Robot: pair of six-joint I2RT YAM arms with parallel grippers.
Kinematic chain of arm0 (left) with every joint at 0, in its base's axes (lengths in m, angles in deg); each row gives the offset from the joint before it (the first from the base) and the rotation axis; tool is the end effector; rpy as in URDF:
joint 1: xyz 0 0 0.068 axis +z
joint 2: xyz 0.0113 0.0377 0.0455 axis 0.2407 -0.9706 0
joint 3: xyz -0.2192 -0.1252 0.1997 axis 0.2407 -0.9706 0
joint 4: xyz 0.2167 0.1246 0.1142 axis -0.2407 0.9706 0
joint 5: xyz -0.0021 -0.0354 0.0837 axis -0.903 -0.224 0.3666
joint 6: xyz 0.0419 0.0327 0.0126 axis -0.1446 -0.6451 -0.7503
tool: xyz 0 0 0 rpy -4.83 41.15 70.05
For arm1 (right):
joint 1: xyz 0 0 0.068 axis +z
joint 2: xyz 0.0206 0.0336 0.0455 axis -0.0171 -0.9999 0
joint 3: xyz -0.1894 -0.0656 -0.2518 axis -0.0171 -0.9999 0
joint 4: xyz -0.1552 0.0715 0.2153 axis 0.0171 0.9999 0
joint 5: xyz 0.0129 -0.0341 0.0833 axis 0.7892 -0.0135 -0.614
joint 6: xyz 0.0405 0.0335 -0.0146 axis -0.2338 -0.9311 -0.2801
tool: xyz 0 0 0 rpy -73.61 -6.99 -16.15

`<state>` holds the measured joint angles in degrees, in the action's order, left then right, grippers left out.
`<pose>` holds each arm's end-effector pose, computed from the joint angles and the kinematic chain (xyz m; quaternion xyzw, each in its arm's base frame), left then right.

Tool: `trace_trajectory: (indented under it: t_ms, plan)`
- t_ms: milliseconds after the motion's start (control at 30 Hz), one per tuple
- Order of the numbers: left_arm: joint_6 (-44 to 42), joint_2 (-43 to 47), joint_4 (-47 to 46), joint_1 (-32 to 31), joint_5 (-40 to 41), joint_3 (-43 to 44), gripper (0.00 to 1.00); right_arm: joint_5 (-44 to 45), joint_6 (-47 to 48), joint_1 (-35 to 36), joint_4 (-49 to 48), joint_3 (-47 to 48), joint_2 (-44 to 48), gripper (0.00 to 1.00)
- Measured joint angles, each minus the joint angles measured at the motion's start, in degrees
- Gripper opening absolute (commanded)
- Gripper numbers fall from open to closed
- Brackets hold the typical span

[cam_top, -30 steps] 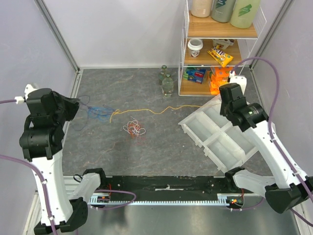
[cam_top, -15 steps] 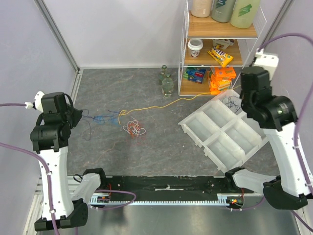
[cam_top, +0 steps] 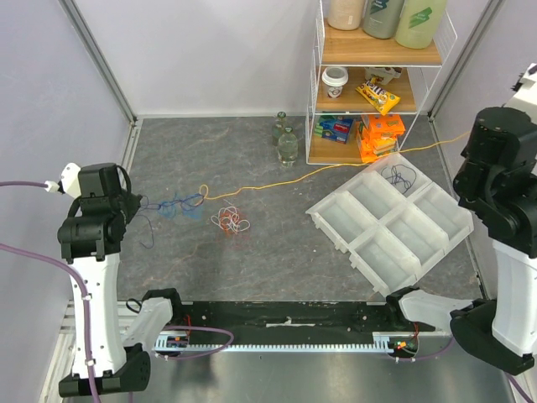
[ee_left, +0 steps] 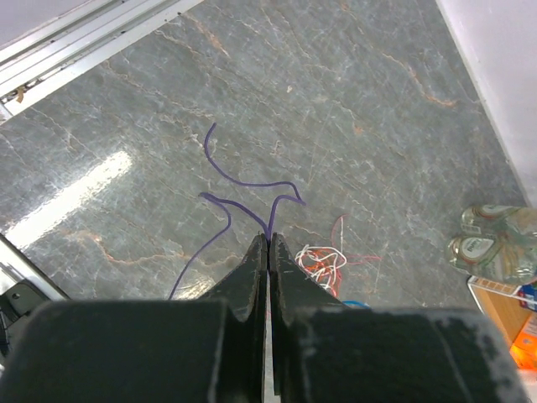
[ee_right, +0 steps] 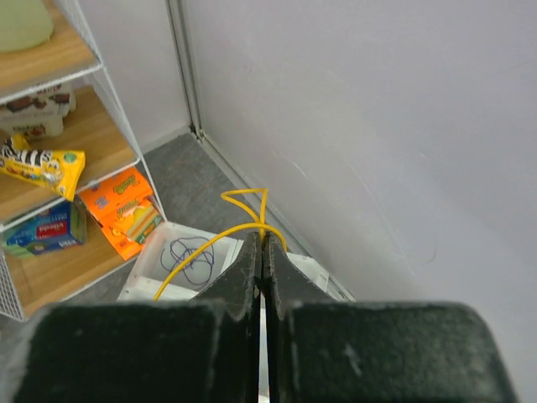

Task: Untangle the cables

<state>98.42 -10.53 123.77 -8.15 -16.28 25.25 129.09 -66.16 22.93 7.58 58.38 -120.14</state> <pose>0.1017 0.0229 0.4552 -0.4666 0.7667 0.0001 0.4410 0.1052 0.0084 0.6151 0.2787 0.7047 -0.1959 0.6224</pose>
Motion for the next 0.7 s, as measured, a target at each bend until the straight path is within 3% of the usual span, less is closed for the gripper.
trace_trajectory:
  t_ms: [300,700]
  plan:
    - [-0.8,-0.1,0.0,-1.4,3.3,-1.6,0.02,3.1,3.8,0.1,-2.8,11.6,0.6,0.00]
    - [-1.3,-0.2,0.0,-1.8,4.2,-2.8,0.02,11.8,15.1,3.4,-13.9,14.7,4.2,0.00]
